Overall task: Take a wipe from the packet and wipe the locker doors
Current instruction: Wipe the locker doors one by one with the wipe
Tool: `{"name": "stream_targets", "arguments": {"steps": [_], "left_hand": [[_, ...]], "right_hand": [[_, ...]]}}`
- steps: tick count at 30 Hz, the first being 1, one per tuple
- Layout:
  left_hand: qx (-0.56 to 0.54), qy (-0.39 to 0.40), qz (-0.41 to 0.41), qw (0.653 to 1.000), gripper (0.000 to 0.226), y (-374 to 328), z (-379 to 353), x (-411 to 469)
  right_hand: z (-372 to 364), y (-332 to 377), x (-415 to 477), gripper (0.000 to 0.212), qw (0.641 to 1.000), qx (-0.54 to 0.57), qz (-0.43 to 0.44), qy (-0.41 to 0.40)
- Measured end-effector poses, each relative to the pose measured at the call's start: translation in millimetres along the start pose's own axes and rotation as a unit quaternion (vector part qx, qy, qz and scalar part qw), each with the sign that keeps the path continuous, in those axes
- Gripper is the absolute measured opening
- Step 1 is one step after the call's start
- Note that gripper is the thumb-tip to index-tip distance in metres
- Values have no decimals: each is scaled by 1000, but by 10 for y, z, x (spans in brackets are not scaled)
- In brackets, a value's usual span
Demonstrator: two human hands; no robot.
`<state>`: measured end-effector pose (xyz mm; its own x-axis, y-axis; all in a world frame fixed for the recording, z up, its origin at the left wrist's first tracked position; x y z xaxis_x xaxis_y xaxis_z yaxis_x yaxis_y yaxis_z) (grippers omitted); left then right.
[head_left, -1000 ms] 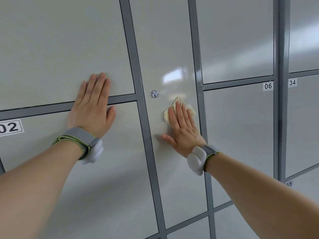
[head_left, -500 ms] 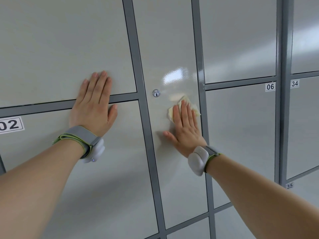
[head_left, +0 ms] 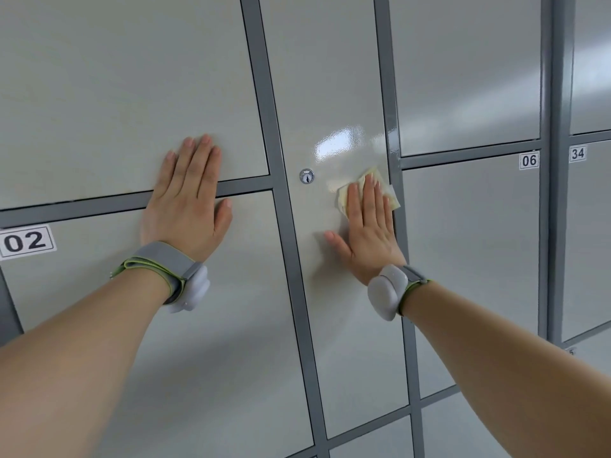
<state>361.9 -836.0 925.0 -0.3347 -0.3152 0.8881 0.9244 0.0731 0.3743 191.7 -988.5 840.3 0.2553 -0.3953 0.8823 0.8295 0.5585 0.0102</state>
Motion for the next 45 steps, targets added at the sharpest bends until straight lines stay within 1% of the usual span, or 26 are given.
{"name": "stream_targets", "arguments": {"steps": [2,6,8,10,13,16,20,23,27,31,34,39,42,45], "left_hand": [[4,6,1,1000,61,5,-4,-4],[7,8,2,1000,62,10,-4,4],[5,10,3,1000,62,4,-11,2],[7,9,4,1000,61,8,-8,0],[12,11,3,1000,61,10,-19,-1],[15,8,4,1000,61,20,-23,-2],[17,4,4,1000,61,25,-24,0],[13,3,4,1000,61,21,-16,0],[15,2,3,1000,61,15,-10,-8],[17,5,4,1000,61,14,-20,4],[19,6,7,1000,62,21,-27,-2],[14,7,7,1000,62,18,-18,4],[16,5,4,1000,61,14,-13,-2],[15,3,3,1000,61,14,-11,2]], "right_hand": [[30,-27,97,97,1000,8,0,5],[250,-129,555,95,998,39,-44,-3],[307,-176,678,89,998,39,-56,0],[300,-187,646,87,997,39,-60,-10],[199,-156,372,88,997,44,-59,-33],[100,-98,183,86,998,41,-48,-26],[236,-142,521,89,996,53,-62,-30],[320,-192,740,85,995,61,-79,-27],[221,-172,428,88,995,72,-64,-31],[24,-148,37,86,998,45,-45,-14],[60,-166,165,88,998,47,-49,-8],[245,-222,485,90,994,73,-80,-25],[164,-207,267,87,994,63,-78,-33],[9,-169,-71,87,997,49,-58,-19]]}}
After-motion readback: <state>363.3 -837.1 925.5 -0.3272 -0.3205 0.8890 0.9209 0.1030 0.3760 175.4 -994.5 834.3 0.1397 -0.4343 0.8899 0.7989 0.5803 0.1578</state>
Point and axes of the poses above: each hand's wrist, its own x-axis towards the middle knuckle, its own z-axis out of the back of the hand, y = z × x, the point moved 8 cm from there along x, towards the middle knuckle, and after that the axes turned 15 degrees about -x, right-handed, at the moved point
